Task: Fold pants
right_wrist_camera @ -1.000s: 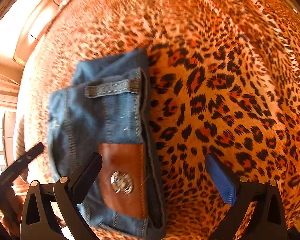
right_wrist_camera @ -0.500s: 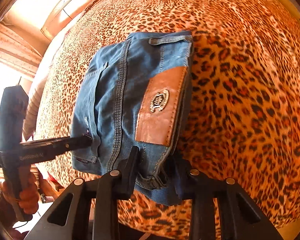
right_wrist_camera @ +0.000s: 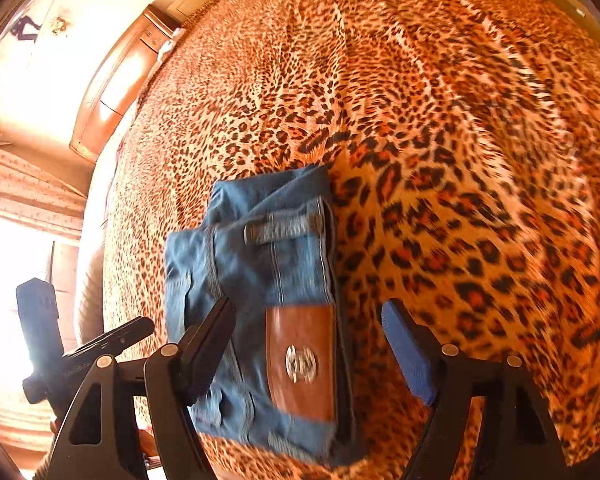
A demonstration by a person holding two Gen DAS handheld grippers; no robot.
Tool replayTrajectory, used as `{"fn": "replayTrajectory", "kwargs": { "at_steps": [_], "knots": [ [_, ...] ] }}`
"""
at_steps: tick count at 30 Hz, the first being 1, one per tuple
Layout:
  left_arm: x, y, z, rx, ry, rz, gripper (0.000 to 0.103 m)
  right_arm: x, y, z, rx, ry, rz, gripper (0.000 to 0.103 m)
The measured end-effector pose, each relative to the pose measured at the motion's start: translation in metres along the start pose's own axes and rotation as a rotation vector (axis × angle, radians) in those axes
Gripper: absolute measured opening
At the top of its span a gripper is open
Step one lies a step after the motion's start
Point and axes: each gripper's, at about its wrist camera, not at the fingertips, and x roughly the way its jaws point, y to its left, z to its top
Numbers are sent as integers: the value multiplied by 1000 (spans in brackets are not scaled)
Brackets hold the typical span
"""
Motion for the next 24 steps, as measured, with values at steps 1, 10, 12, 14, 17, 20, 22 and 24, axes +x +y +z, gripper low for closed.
{"fn": "replayTrajectory", "kwargs": {
  "at_steps": [1,10,12,14,17,20,22,24],
  "knots": [
    [5,-3,4,-13,5,-4,59,10,4,10,-6,16,-13,78],
    [30,-3,26,-59,35,-4,42,66,17,38,-71,62,-81,40],
    [19,0,18,-48,36,-29,46,57,12,36,-50,51,-8,47],
    [11,11,10,-55,38,-73,60,51,3,29,-34,63,22,67],
    [19,16,3,-63,62,-69,67,47,-11,10,-32,93,23,74],
    [30,14,4,-101,105,-72,67,57,-13,-3,-25,135,46,74],
    [28,9,6,-104,81,-64,66,62,-2,0,-54,123,35,79],
    [25,5,7,-88,65,-51,66,63,5,1,-80,131,25,80]
  ]
}}
